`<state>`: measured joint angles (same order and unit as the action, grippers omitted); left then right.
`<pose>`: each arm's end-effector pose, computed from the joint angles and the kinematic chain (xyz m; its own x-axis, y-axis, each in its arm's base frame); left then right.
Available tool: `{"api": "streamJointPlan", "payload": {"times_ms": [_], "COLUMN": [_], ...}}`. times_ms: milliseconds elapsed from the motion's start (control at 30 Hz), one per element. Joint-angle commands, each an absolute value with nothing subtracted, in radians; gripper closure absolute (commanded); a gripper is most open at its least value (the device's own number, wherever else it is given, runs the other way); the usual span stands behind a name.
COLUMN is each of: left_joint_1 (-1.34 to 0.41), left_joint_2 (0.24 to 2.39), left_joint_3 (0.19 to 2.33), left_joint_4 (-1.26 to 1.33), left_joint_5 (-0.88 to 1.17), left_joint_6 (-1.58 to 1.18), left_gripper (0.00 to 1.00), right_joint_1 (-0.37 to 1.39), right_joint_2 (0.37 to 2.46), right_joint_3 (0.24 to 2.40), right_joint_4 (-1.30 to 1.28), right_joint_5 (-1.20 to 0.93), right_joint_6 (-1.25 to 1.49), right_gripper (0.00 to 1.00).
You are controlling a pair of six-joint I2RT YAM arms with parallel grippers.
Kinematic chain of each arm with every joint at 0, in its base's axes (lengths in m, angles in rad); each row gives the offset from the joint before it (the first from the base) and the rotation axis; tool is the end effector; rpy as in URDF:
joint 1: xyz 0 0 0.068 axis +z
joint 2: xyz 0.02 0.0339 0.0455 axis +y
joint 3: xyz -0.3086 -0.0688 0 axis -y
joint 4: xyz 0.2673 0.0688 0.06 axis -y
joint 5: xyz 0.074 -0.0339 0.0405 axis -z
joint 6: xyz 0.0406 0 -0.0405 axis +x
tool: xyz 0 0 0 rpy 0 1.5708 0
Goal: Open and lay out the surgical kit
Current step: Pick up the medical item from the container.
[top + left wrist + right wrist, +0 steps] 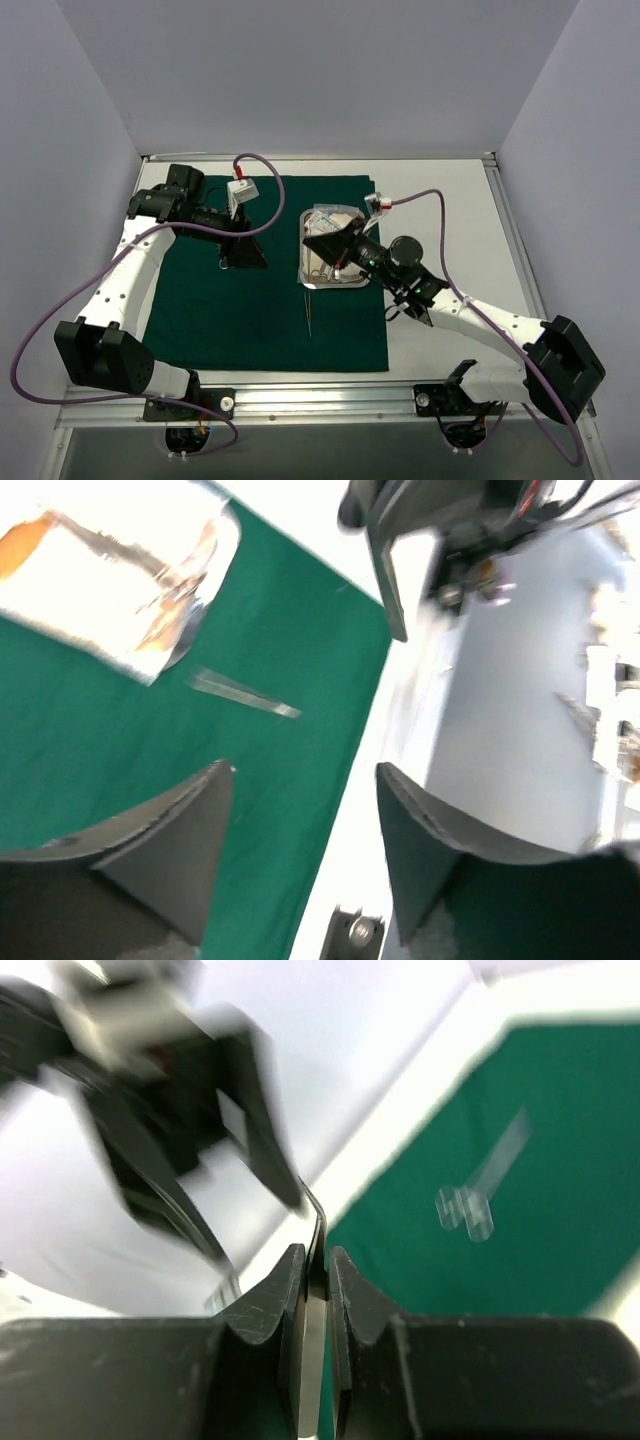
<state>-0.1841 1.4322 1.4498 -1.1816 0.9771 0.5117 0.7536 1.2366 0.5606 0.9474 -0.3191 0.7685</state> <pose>0.2709 -0.0847 0.3950 -0.5792 0.3865 -0.7177 0.8125 0.3449 -0.4700 0.1906 0.1963 0.3148 -0.4642 0.4694 -0.7511 -0.7615 0.2216 0.6092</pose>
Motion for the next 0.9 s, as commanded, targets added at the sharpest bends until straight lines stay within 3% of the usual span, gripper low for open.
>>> {"api": "streamJointPlan", "payload": {"times_ms": [0,233,467,633,867], "left_joint_1": [-0.196,-0.212,-0.238,-0.239,-0.239], "left_joint_2": [1.401,1.387,1.382,1.371,1.362], "left_joint_3": [1.482,1.535,1.577,1.559,1.572], "left_joint_4": [-1.167,-0.982,-0.94,-0.916,-0.926], "left_joint_5": [1.19,1.347,1.37,1.381,1.385], "left_joint_6": [0.557,0.39,0.341,0.319,0.319], "left_gripper": [0.3,0.24,0.25,0.35,0.58], "right_joint_1": [0.769,0.814,0.874,0.88,0.881], "right_joint_2": [1.19,1.282,1.324,1.347,1.358], "right_joint_3": [0.725,0.888,0.997,1.016,1.019], "right_joint_4": [0.947,0.993,0.928,0.965,0.996], "right_joint_5": [-0.333,-0.39,-0.36,-0.357,-0.356], "right_joint_6": [0.591,0.519,0.428,0.436,0.443], "right_gripper": [1.0,1.0,1.0,1.0,1.0]}}
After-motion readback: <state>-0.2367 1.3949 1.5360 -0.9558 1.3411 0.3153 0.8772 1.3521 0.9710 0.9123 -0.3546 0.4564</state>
